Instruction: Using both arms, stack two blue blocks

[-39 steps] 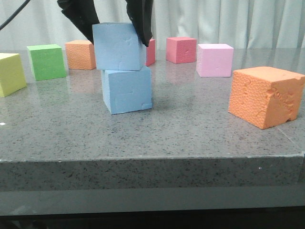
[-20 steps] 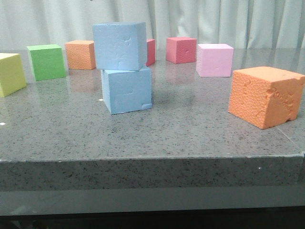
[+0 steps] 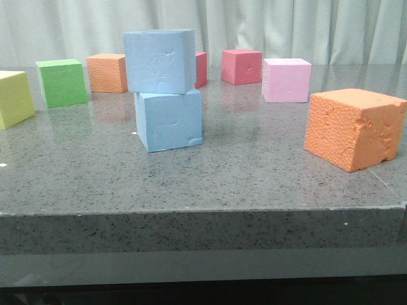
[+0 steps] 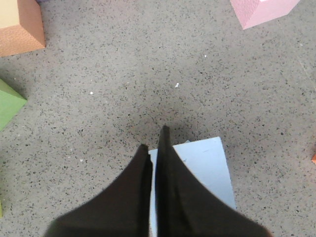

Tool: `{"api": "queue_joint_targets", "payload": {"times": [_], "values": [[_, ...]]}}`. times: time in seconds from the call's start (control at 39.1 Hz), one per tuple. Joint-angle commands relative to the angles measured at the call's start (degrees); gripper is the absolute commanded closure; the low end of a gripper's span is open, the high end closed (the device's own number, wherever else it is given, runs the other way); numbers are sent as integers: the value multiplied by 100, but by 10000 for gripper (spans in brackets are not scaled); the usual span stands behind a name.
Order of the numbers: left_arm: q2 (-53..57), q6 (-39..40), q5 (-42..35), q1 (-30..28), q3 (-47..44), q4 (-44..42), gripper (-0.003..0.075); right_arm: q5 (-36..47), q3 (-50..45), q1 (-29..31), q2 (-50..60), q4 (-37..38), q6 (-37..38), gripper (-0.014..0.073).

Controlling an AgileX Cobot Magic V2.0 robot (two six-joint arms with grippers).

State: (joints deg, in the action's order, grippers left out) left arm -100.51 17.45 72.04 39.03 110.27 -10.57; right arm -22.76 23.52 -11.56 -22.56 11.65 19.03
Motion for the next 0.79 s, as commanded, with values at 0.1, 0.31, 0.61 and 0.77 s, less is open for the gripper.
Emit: {"api": "queue_joint_targets", "payload": {"times": [0.1, 0.31, 0.61, 0.77], "values": [[629, -130, 81, 34, 191, -125, 741, 502, 143, 21, -19, 32, -58, 661], [1234, -331, 89, 34, 191, -376, 741, 510, 143, 21, -19, 32, -58, 661], [2562, -471, 89, 34, -390, -550, 741, 510, 143, 21, -19, 32, -58, 661], [3372, -471, 10, 34, -1248, -835, 741, 510, 143, 21, -19, 32, -58, 661]]}}
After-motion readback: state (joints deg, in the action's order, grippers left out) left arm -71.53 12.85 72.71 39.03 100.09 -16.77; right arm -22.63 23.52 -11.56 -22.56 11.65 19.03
